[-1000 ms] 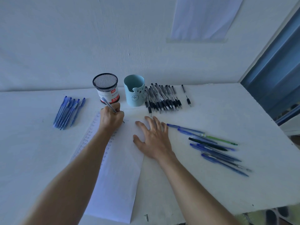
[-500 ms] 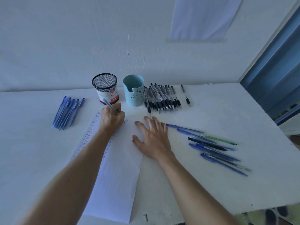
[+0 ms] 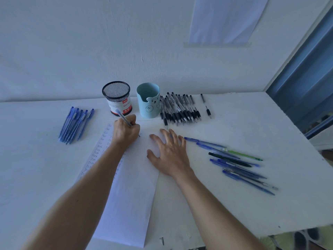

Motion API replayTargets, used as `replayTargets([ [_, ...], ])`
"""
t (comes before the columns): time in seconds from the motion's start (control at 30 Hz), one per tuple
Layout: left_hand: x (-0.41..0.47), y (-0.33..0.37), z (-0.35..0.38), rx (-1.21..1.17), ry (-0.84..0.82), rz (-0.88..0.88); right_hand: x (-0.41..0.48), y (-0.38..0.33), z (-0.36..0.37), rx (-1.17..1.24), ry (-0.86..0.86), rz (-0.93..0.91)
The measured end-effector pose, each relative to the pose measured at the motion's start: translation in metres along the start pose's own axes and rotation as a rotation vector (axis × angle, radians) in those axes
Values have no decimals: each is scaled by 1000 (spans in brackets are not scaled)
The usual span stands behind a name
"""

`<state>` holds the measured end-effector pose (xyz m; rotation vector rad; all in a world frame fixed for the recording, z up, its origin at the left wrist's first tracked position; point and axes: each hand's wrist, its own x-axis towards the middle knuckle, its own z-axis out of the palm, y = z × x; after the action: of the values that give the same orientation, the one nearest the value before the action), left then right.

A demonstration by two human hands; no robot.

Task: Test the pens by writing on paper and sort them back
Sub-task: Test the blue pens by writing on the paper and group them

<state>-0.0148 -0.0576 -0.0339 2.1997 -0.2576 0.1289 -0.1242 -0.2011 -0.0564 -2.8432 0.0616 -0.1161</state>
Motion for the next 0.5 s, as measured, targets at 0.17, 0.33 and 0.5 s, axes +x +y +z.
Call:
replayTargets([
  [0.17,-1,0,1,-41,3,2,0,0,1,-9,5,0],
  [0.33,0,1,4,1,47,-35,0,1,1,-14,-4,0],
  [0.5,5,-6,0,-156,63,-143,1,1,2,-24,3,-3],
])
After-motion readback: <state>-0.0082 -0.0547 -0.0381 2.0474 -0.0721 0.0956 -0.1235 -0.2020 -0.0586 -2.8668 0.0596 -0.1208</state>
